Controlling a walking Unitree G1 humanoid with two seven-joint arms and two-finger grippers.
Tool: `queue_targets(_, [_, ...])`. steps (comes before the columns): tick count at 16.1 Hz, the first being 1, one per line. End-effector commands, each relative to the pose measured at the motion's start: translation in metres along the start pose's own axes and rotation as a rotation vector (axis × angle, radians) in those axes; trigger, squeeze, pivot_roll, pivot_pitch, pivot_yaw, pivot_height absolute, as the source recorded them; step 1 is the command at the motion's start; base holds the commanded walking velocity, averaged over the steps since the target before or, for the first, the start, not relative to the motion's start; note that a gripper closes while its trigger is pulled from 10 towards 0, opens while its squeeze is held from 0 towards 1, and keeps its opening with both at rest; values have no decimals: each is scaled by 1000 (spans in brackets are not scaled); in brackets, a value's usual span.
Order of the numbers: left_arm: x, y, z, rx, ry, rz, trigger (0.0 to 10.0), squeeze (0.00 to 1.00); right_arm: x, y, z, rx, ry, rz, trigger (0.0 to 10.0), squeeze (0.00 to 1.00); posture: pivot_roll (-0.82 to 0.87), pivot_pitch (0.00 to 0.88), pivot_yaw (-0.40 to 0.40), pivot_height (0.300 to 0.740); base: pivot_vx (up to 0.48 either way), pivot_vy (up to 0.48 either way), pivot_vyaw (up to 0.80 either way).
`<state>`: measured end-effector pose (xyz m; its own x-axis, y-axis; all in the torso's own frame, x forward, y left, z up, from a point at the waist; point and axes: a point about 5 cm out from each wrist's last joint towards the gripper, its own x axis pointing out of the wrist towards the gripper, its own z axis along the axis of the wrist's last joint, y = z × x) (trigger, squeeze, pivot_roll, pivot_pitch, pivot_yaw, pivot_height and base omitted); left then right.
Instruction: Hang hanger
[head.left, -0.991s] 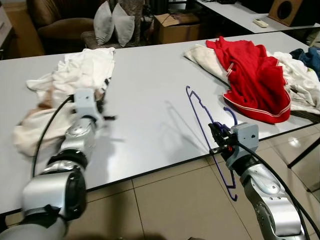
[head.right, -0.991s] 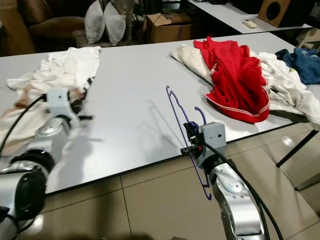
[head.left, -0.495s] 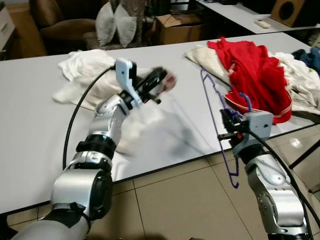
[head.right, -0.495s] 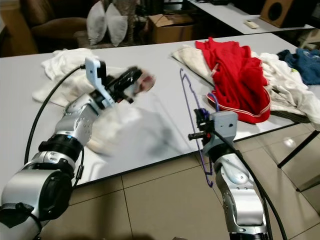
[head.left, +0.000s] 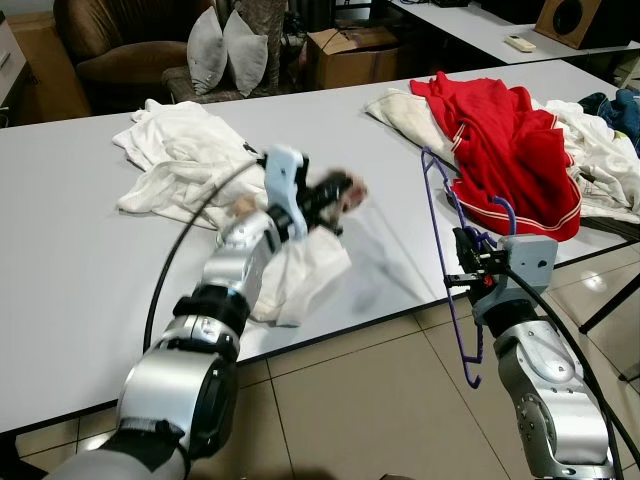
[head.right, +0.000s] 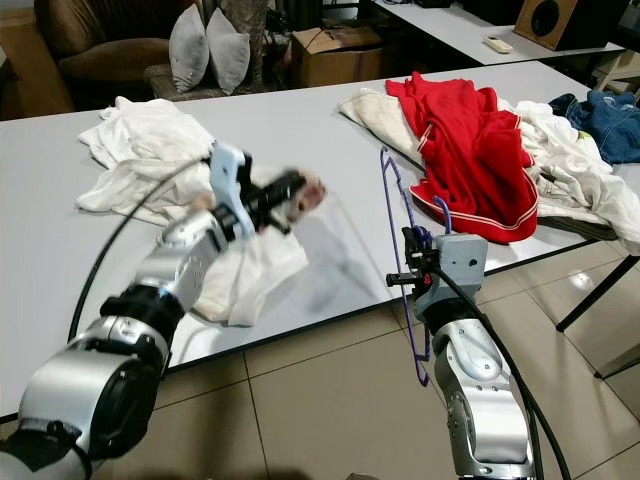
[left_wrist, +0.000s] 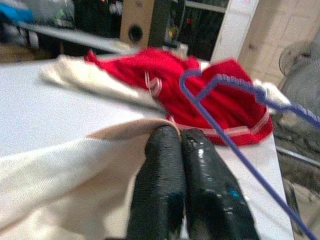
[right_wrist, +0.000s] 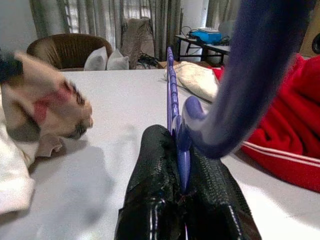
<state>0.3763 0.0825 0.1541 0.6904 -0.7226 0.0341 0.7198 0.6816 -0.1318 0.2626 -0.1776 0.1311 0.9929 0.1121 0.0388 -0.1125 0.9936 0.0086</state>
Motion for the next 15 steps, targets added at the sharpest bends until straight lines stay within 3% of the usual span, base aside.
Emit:
queue_targets(1, [-1,-2,0,58,43,-48,10000,1000,0,-5,-5,-11,30,-30,10000,0,-243,0,15,740,0,0,0])
queue_targets(3, [-5,-6,-7,97,106,-107,10000,1000,-3,-9,-12,-29,79,-57,10000,0,-242,0,19,740,0,0,0])
queue_targets(4, [-14,-7,-12,137,170,-163,10000,1000,-7,-14,-14,-12,95,-67,10000,0,-244,0,27,740,0,0,0])
queue_targets(7, [-34,-8,-14,237,235,-213,10000,996,-18,-28,-11,-6,87,-80,10000,0,-245,0,31,740,0,0,0])
queue_targets(8, [-43,-8,-13,295,265,-235,10000,0,-21,-30,-10,-24,87,-45,10000,0,-244,0,33,740,0,0,0])
queue_targets(10, [-70,-9,-12,390,376,-283,10000,0,-35,-28,-9,-70,121,130,10000,0,-240,0,31,740,0,0,0])
queue_targets(11, [-74,-9,-12,396,393,-288,10000,0,-38,-28,-9,-78,129,157,10000,0,-240,0,31,740,0,0,0])
queue_targets(15, [-92,-18,-22,322,515,-248,10000,0,-55,-47,-9,-155,225,247,10000,0,-247,0,31,740,0,0,0])
